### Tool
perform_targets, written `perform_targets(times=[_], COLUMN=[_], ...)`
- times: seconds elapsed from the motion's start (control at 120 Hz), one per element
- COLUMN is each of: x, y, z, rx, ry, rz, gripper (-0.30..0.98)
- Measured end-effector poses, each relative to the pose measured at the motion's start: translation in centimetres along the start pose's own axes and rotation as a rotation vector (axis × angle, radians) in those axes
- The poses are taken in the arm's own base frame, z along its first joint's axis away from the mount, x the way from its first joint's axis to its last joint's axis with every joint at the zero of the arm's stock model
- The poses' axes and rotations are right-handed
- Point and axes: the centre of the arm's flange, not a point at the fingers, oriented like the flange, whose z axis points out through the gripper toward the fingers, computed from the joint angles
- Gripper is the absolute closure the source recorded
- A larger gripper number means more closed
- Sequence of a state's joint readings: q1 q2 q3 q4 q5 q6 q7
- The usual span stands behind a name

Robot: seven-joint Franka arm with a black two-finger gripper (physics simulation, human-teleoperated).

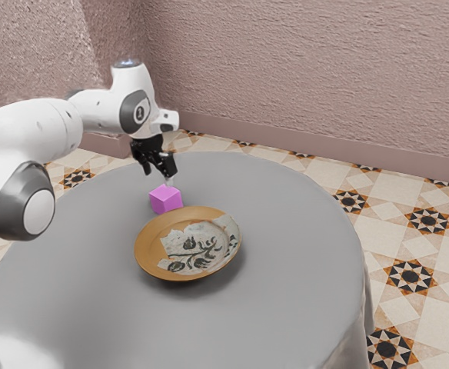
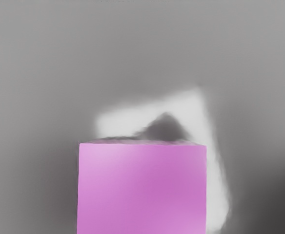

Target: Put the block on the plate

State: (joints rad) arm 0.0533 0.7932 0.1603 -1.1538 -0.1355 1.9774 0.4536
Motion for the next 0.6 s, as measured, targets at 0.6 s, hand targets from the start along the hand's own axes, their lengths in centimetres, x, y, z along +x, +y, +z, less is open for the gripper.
perform_targets(times=[0.6], x=[0.5], y=[-0.2], z=[6.5], rx=[-0.017], ry=[0.009], rz=[0.034], gripper=[0.0])
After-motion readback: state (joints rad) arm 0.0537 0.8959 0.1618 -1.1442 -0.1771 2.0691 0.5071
